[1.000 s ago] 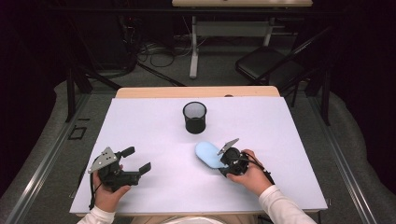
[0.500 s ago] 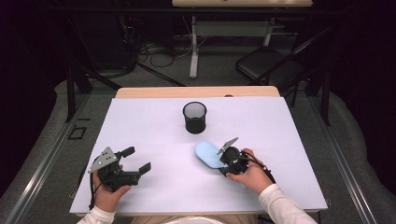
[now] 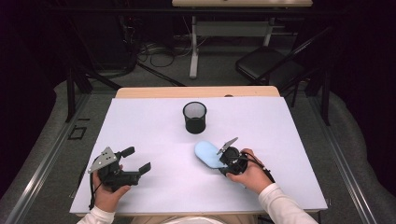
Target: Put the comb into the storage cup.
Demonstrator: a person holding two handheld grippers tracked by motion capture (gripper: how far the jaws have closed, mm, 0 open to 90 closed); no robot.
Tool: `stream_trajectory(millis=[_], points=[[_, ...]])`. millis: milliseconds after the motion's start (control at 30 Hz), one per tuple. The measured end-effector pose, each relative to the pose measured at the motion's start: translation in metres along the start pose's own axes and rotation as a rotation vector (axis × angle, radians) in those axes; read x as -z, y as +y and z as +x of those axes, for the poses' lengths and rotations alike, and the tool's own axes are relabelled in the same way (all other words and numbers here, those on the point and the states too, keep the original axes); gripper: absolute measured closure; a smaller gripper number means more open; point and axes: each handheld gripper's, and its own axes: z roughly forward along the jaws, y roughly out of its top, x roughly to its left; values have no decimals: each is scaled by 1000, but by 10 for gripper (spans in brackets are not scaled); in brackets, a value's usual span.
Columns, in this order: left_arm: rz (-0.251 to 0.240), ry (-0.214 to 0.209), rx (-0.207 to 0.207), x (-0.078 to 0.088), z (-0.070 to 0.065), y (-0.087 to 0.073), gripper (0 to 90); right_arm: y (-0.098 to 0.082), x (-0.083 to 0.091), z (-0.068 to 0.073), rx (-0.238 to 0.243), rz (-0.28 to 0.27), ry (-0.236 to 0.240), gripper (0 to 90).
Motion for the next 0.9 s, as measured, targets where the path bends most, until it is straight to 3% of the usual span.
stream_trajectory(millis=[600, 900], points=[[2, 3, -1, 0, 0, 0, 38, -5, 2, 1, -32, -35, 3, 696], [7, 1, -3, 0, 0, 0, 39, -6, 9, 1, -49, -101, 3, 695]])
